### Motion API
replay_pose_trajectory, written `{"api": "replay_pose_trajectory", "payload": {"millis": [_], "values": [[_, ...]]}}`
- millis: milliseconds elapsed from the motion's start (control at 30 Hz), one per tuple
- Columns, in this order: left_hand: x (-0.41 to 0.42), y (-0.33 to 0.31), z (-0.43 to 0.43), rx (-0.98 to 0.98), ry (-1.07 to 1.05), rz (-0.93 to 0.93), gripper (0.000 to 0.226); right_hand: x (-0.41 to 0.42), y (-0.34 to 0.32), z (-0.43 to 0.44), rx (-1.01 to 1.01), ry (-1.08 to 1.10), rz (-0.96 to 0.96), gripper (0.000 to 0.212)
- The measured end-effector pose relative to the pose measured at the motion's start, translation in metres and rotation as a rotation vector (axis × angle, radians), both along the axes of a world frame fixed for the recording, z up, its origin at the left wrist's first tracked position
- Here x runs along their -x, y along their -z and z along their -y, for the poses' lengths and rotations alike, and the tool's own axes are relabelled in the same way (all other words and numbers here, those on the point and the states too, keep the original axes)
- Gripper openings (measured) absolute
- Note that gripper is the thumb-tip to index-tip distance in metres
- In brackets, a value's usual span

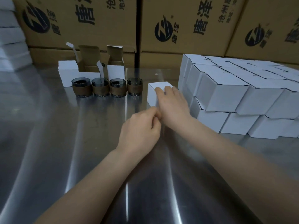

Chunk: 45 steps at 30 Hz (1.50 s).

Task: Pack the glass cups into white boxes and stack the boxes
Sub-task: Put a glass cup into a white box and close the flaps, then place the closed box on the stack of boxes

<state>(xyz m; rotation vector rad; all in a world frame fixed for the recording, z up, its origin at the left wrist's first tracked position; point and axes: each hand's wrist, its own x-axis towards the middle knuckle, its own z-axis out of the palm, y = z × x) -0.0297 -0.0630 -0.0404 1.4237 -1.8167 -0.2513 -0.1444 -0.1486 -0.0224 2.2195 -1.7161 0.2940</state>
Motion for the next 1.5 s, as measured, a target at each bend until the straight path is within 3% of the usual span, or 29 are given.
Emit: {"api": "replay_pose_trajectory", "payload": {"millis": [333,500,700,900,1033,1133,1333,1500], "values": [[0.000,-0.004,-0.001,0.213,0.089,0.153,0.018,-0.004,-0.015,0.079,-0.159,0.201,0.088,0.050],[-0.001,0.002,0.004,0.180,0.136,0.206,0.020,-0.001,-0.015,0.104,-0.201,0.290,0.121,0.060],[0.000,0.004,0.007,0.149,0.159,0.228,0.025,0.007,-0.011,0.120,-0.169,0.325,0.175,0.055],[-0.001,0.006,0.007,0.118,0.167,0.240,0.024,0.004,-0.010,0.119,-0.250,0.344,0.200,0.080],[-0.001,0.007,0.009,0.108,0.167,0.231,0.017,-0.006,0.000,0.102,-0.160,0.259,0.312,0.079],[-0.001,0.008,0.011,0.101,0.154,0.215,0.017,-0.014,0.012,0.078,-0.045,0.082,0.448,0.066],[-0.006,0.009,0.015,0.050,0.106,0.186,0.010,-0.017,0.028,0.032,-0.148,-0.109,0.805,0.046],[-0.009,0.010,0.017,0.014,0.056,0.183,0.011,-0.001,0.030,0.012,-0.121,-0.103,1.014,0.031]]}}
